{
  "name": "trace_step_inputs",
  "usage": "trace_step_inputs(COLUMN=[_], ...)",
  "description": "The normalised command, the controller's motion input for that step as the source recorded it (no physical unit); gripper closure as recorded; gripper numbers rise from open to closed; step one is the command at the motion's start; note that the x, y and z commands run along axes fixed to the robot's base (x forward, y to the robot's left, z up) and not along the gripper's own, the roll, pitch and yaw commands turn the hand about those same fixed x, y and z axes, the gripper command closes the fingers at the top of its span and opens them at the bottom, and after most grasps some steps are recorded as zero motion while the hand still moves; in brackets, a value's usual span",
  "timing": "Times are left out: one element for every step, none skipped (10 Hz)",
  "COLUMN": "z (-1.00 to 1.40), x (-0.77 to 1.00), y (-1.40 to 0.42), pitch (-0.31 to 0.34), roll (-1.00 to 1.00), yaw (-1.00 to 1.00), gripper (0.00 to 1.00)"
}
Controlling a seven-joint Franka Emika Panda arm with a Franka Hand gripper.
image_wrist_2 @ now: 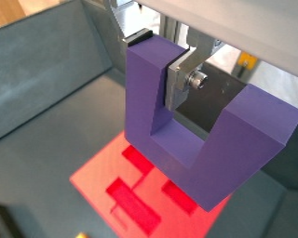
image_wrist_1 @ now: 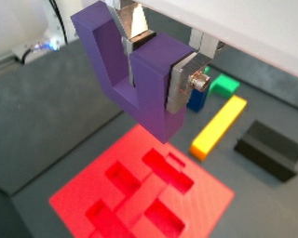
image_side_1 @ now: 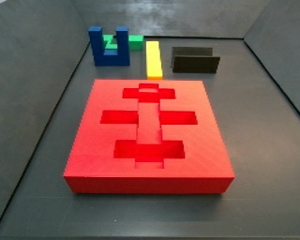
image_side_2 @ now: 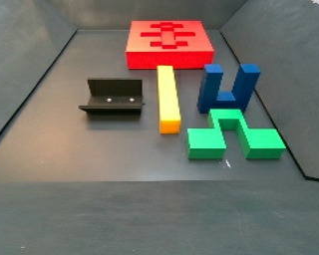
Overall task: Pick up the purple object. Move up. Place the purple object on the fixture. Regrasp the purple object. Move to above the board. Insert the purple object.
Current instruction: Insert the purple object.
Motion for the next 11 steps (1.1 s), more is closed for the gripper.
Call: trace_step_inputs(z=[-0.18,-0.23,-0.29,-0.35,-0.36,-0.45,-0.46,-0.31,-0.29,-0.33,-0.50], x=[0.37,0.42,0.43,0.51,0.46,0.43,0.34,0.30,0.16,0.23,0.21], y=[-0.21,-0.24,-0.26,-0.41,-0.63,-0.63,-0.43,-0.33,-0.28,-0.25,-0.15], pitch=[-0.129,-0.116,-0.110,-0.044,0.000,0.000,-0.007,-0.077,-0.136,-0.060,-0.044], roll=[-0.42,-0.38,-0.35,-0.26,-0.10,-0.03,-0.02,0.03,0.00,0.11,0.20], yaw=[0.00,0.00,0.03,0.14,0.24,0.24,0.35,0.29,0.30,0.17,0.00], gripper=[1.00,1.00,1.00,1.00,1.00,1.00,1.00,1.00,1.00,1.00,1.00])
